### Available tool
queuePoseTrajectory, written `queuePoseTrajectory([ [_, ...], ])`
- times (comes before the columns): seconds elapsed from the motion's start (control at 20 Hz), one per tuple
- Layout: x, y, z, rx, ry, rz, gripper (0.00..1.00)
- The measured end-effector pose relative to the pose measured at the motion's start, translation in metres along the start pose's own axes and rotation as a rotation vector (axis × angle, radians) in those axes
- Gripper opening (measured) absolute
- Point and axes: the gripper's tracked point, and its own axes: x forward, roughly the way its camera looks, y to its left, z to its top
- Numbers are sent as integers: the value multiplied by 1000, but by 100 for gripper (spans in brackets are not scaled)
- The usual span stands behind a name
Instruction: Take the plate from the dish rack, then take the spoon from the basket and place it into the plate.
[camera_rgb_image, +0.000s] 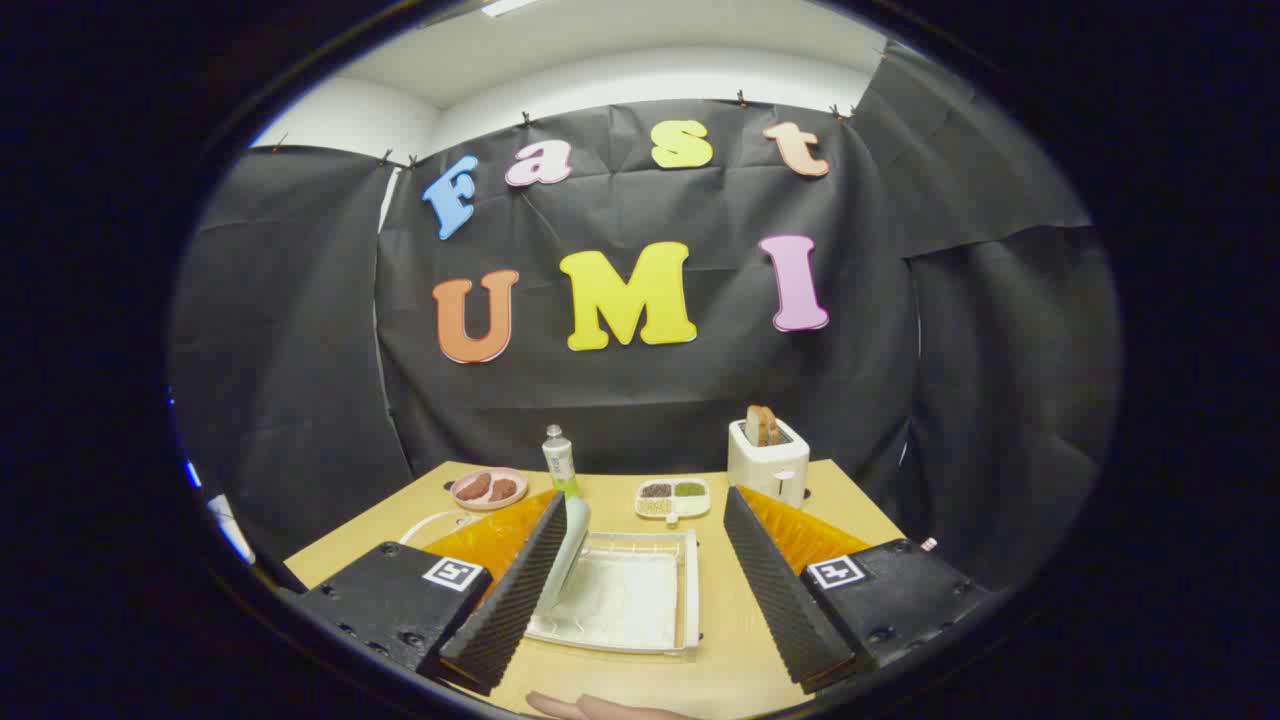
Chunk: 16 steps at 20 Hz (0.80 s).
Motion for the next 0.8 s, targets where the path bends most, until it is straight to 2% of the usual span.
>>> queuePoseTrajectory([
  [0.5,1,-9,-12,-67,13,-15,100],
  [0.8,-2,-8,-24,-4,31,12,100],
])
